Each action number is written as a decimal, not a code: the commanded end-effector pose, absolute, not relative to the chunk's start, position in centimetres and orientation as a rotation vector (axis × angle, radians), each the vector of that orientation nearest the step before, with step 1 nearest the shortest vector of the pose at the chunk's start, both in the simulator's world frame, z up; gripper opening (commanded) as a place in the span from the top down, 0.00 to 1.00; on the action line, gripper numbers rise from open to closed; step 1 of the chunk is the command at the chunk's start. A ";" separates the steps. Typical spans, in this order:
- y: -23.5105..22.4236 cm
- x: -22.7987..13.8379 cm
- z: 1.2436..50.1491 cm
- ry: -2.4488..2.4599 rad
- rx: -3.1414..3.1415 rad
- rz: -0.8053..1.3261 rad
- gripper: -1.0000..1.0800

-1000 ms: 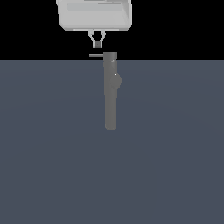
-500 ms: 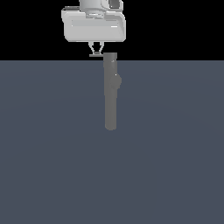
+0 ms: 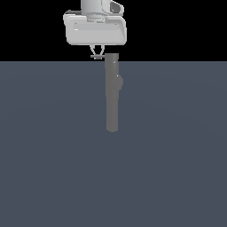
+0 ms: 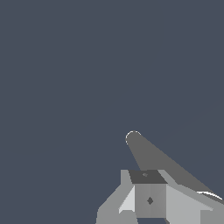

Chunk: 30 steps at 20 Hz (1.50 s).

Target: Turn on the faucet by rotating a designated handle.

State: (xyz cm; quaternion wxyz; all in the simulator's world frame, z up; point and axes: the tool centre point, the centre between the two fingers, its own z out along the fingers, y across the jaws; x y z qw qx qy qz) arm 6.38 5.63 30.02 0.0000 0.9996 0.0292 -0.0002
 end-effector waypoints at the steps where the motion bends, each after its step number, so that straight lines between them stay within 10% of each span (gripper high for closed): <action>1: 5.6 6.4 30.0 0.092 3.140 0.000 1.00; 30: 4.7 -0.9 30.1 0.091 3.140 0.004 1.00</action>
